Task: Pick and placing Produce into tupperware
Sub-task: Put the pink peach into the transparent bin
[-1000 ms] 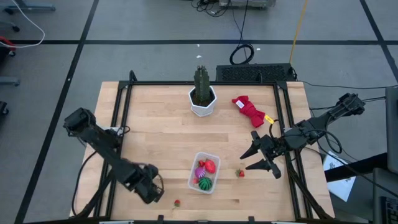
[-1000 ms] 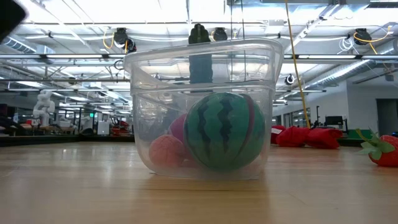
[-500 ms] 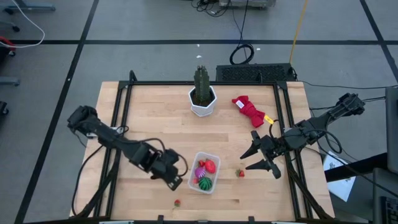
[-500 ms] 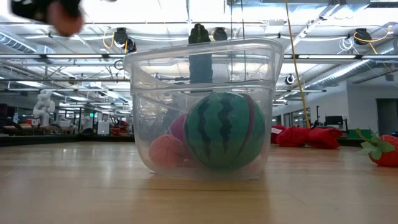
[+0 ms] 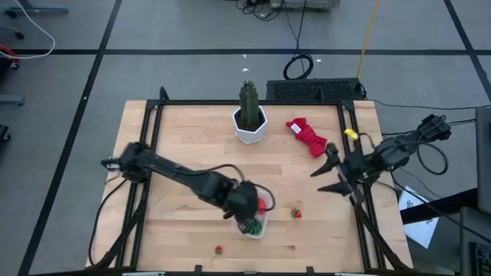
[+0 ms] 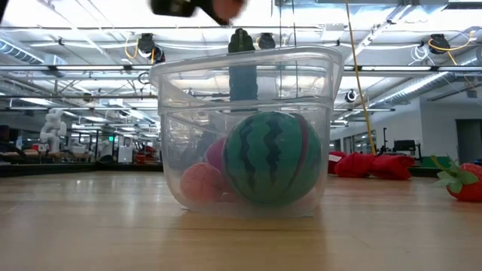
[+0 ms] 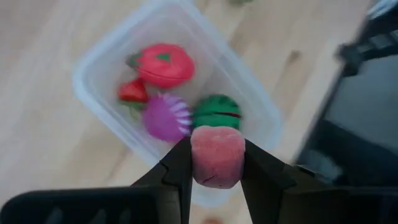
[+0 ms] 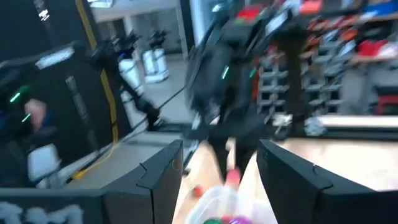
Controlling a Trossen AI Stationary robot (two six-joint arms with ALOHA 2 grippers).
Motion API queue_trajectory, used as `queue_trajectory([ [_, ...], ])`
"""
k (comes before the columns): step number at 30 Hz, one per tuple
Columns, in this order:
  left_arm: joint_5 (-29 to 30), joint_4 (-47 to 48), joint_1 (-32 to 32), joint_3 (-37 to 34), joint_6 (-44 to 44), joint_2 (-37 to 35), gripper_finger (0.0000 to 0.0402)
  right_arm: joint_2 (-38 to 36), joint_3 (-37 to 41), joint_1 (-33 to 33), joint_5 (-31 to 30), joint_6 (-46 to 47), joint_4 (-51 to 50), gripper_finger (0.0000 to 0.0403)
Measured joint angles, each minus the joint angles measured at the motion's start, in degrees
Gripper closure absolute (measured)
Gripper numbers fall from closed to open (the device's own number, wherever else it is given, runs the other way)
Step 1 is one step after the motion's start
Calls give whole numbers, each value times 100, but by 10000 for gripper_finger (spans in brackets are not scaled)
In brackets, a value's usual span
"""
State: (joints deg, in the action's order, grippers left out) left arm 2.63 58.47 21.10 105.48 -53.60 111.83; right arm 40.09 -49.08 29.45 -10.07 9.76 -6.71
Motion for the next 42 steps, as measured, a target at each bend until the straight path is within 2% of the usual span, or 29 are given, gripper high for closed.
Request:
queue_trajectory([
  [5,30,702,-237,1130,590,949,298,-358,2,-11,-366,-164,2,206],
  [9,28,958,-363,1482,826,1458,298,-454,2,-22,-369,-193,-1,206],
  [17,-155,1081,-547,1496,1033,1913,298,-350,2,-22,-365,-194,-115,206],
  [21,46,1046,-549,1492,1132,1921,298,-260,2,-22,-365,-193,-139,206],
  [38,61,844,-542,1472,1269,1943,297,-131,2,-22,-361,-151,-143,206],
  [42,63,824,-518,1472,1343,1943,284,-131,2,-22,-361,-151,-143,206],
])
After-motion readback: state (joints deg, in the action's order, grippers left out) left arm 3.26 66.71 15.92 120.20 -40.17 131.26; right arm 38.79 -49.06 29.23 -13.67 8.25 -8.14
